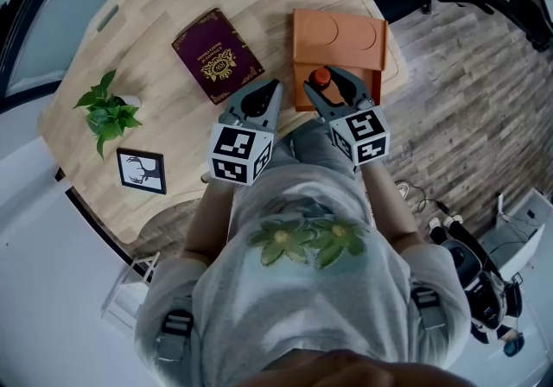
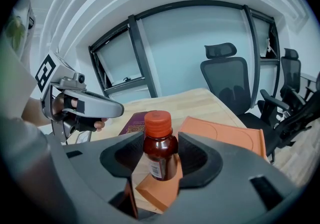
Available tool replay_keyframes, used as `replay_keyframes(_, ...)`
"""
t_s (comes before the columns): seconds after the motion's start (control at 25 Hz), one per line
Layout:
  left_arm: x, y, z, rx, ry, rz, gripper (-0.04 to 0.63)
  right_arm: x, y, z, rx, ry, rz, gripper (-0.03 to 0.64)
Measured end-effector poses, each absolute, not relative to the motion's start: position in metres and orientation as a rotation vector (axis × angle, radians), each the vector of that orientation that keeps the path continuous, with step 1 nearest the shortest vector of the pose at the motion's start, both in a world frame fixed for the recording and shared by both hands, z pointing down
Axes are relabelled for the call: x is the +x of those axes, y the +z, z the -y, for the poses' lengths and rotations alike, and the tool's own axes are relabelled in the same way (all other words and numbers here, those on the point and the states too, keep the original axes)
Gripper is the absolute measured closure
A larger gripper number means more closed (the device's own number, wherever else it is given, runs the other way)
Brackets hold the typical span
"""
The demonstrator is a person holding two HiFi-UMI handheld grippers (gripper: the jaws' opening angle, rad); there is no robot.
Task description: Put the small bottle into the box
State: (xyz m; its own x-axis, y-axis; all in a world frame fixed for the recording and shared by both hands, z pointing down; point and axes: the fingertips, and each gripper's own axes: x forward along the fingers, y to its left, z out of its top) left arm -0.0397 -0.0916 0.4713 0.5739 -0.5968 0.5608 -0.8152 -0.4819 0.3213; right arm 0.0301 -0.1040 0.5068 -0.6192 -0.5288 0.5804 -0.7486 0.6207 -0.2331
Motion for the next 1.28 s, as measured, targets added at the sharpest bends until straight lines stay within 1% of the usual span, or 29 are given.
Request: replay_keyframes(1.28,-0.04,0.481,0.085,2.214,0.538,1.112,0.588,0.025,0.546,0.104,0.965,0.642,2.338,0.403)
